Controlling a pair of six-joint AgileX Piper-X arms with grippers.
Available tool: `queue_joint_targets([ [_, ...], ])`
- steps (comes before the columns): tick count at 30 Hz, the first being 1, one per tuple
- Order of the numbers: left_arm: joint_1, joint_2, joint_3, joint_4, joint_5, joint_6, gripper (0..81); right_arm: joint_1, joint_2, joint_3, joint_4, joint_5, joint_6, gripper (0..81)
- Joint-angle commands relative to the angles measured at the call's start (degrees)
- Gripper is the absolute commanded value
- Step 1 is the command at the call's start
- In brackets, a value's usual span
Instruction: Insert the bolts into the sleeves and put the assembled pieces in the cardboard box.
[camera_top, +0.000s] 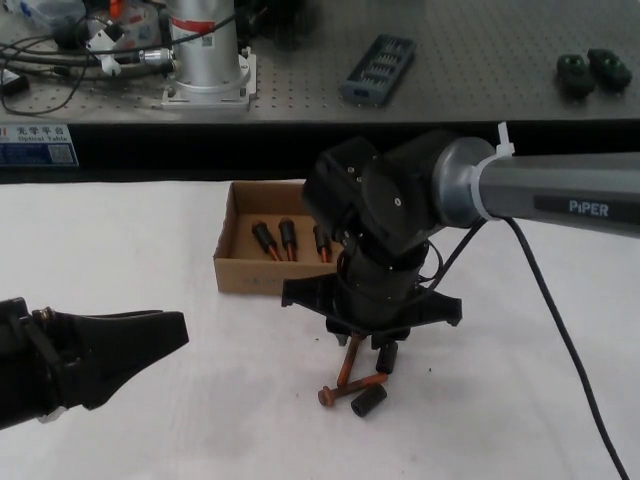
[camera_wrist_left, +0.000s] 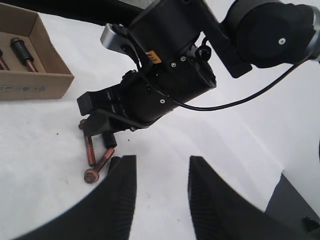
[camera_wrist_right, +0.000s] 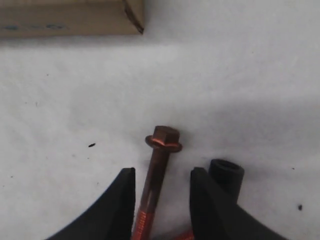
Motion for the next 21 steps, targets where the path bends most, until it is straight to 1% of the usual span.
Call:
queue_joint_targets([
  [1,0.16,-0.61,-0.36,-0.63,0.92,-0.56,26.0,-0.43,0.07,-0.18,-1.23,-1.29,0.1,27.4],
  [6,0.16,-0.61,-0.36,0.74,0.92,-0.56,26.0,-0.43,0.74,-0.18,-2.05,-1.45,2.18,27.4],
  [14,0.16,-0.61,-0.36,2.34,0.92,-0.56,26.0,-0.43,2.36,-0.18,-2.41,-1.56,2.19,27.4],
  [21,0.16,-0.61,-0.36,2.34,0.92,-0.56,26.0,-0.43,4.17,-0.18,-1.84,-4.0,2.54,26.8],
])
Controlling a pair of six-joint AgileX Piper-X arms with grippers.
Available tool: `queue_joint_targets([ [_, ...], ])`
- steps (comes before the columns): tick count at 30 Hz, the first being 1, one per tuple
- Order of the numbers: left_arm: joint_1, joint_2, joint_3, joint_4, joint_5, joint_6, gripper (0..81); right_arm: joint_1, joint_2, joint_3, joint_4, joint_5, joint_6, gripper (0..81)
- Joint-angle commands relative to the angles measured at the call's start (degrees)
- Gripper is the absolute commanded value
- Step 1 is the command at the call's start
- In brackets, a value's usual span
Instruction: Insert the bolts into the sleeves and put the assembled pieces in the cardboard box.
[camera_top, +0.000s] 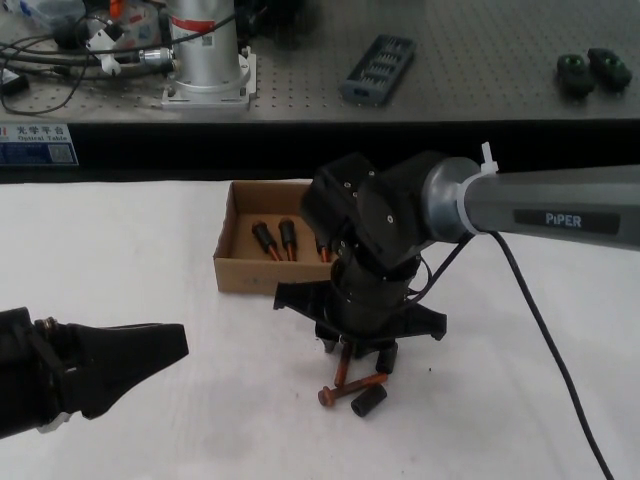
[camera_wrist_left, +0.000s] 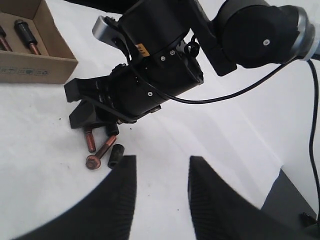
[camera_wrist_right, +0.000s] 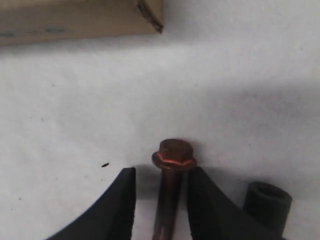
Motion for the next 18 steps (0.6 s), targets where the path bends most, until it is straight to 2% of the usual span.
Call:
queue_joint_targets([
  [1,0.16,-0.61,-0.36,-0.46,0.92,-0.33,26.0,-0.31,1.56,-0.07,0.48,-1.45,0.27,25.1],
  [6,0.16,-0.61,-0.36,-0.46,0.92,-0.33,26.0,-0.31,1.52,-0.07,0.31,-2.43,-1.24,1.5],
  [7,0.16,-0.61,-0.36,-0.46,0.92,-0.33,26.0,-0.31,1.52,-0.07,0.31,-2.93,-1.4,3.5],
  [11,0.16,-0.61,-0.36,-0.46,0.92,-0.33,26.0,-0.31,0.98,-0.07,0.32,-2.93,-3.01,3.4],
  [18,0.16,-0.61,-0.55,-0.47,2.82,-0.33,25.4,-0.31,-6.03,-0.07,0.32,2.73,-16.58,3.9],
])
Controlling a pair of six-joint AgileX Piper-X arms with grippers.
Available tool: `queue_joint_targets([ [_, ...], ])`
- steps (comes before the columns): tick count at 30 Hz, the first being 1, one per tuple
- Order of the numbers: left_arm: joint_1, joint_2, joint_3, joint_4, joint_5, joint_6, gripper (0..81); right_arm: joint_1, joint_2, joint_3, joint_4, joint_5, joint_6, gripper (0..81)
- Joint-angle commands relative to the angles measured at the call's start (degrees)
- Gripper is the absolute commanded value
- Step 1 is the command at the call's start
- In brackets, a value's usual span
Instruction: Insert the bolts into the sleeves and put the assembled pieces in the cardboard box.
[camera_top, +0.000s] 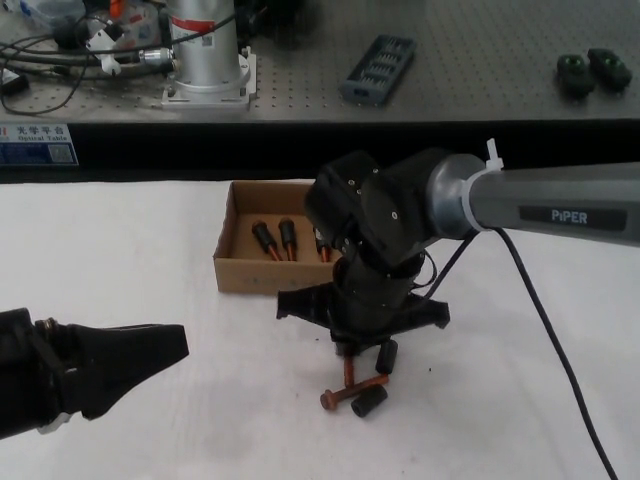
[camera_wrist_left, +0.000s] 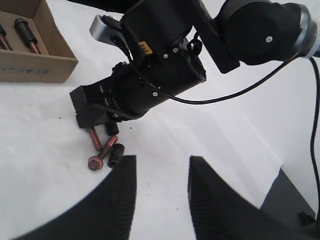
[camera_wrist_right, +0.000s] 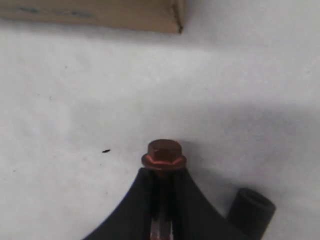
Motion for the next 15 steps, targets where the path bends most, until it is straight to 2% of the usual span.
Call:
queue_joint_targets([
  [1,0.05,-0.61,-0.74,-0.41,2.89,-0.22,24.4,0.08,-3.25,-0.22,-0.59,1.67,-5.26,3.9],
  [5,-2.04,-0.61,-2.95,3.25,3.69,3.52,19.0,0.08,-9.37,-0.19,-0.66,4.79,-15.26,3.9],
  [7,-3.94,-0.61,-4.58,6.2,2.63,6.47,19.3,-0.05,-12.46,-0.06,-0.18,4.78,-18.03,3.9],
  [12,-9.44,-0.35,-9.14,15.37,-5.28,13.15,34.6,-0.92,-20.75,3.49,0.61,4.78,-21.08,3.9],
  [15,-12.07,1.16,-11.9,22.35,-9.0,13.95,36.1,-1.78,-27.27,8.59,0.61,4.78,-21.6,3.9],
])
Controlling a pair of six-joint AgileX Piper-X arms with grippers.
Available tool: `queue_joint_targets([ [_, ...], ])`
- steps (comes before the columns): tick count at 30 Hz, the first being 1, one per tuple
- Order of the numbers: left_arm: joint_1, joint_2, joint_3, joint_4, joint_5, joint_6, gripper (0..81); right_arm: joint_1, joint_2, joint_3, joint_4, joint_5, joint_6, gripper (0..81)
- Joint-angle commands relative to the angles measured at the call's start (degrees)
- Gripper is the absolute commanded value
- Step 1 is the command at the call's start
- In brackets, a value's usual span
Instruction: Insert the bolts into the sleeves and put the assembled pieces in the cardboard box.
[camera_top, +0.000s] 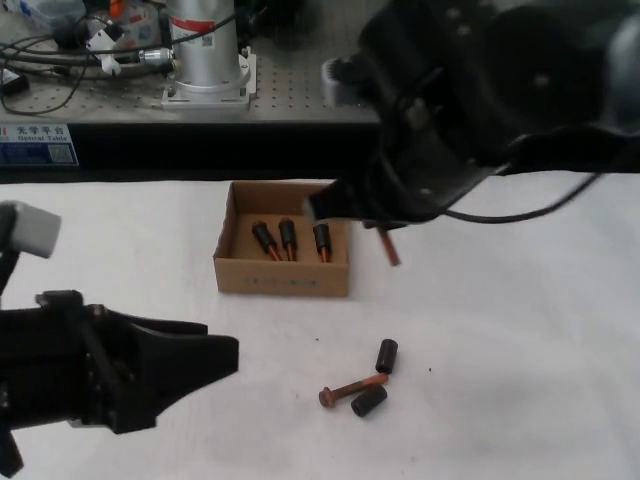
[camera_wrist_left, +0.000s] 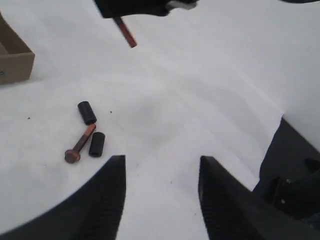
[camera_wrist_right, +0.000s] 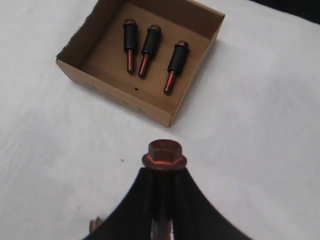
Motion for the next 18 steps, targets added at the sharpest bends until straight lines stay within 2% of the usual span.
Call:
queue_joint_targets([
  [1,-3.34,1.94,-3.98,8.36,-4.32,2.93,34.9,-0.76,-4.89,2.72,0.31,-0.22,-0.85,3.9],
  [5,-6.34,6.95,-7.86,9.7,-5.59,6.97,30.5,-1.81,-16.25,10.81,0.31,-0.25,-1.64,3.9],
  [14,-13.14,21.66,-18.32,10.26,-9.42,9.17,30.5,-4.49,-43.15,22.98,5.82,0.09,-1.02,3.9],
  [18,-16.58,28.65,-24.32,18.15,-13.13,14.82,30.5,-5.53,-52.21,25.86,9.39,0.92,2.0,3.9],
])
